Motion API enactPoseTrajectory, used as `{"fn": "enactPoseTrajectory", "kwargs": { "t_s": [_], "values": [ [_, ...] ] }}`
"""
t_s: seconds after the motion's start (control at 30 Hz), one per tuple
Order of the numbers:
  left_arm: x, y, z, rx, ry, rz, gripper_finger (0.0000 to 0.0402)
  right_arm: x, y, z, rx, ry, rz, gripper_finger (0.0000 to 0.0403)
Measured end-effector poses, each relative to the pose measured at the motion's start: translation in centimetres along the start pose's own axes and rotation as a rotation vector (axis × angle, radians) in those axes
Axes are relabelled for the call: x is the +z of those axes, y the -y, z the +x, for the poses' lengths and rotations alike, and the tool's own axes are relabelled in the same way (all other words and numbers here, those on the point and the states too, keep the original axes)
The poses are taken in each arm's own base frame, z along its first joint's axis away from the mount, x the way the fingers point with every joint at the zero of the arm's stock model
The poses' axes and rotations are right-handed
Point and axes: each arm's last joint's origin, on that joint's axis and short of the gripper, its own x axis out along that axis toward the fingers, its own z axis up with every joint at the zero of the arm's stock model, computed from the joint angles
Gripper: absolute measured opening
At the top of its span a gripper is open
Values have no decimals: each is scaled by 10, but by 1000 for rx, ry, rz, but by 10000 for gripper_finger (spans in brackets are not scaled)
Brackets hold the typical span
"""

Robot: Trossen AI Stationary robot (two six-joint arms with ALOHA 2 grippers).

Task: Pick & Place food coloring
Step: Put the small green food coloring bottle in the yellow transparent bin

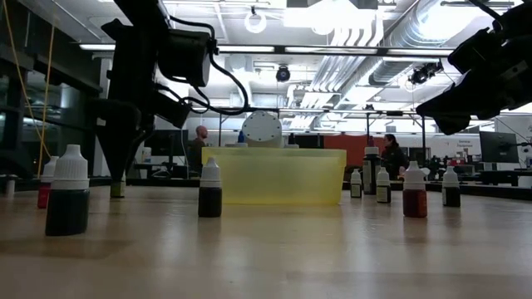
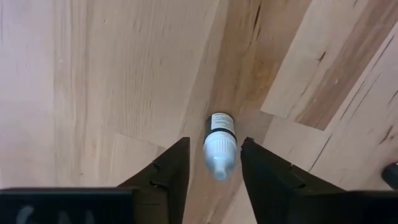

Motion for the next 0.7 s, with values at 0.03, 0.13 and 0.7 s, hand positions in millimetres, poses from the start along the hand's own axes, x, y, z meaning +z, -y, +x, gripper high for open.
{"fn": "enactPoseTrajectory", "kwargs": {
  "t_s": [0.03, 0.13, 0.7],
  "values": [
    [0, 0, 0, 0, 0, 0, 123, 0, 0, 0, 0, 0, 0, 0],
    [0, 0, 0, 0, -1, 0, 106, 0, 0, 0, 0, 0, 0, 0],
    [4, 1, -16, -30, -24, 69, 42, 0, 0, 0, 0, 0, 0, 0]
  ]
}}
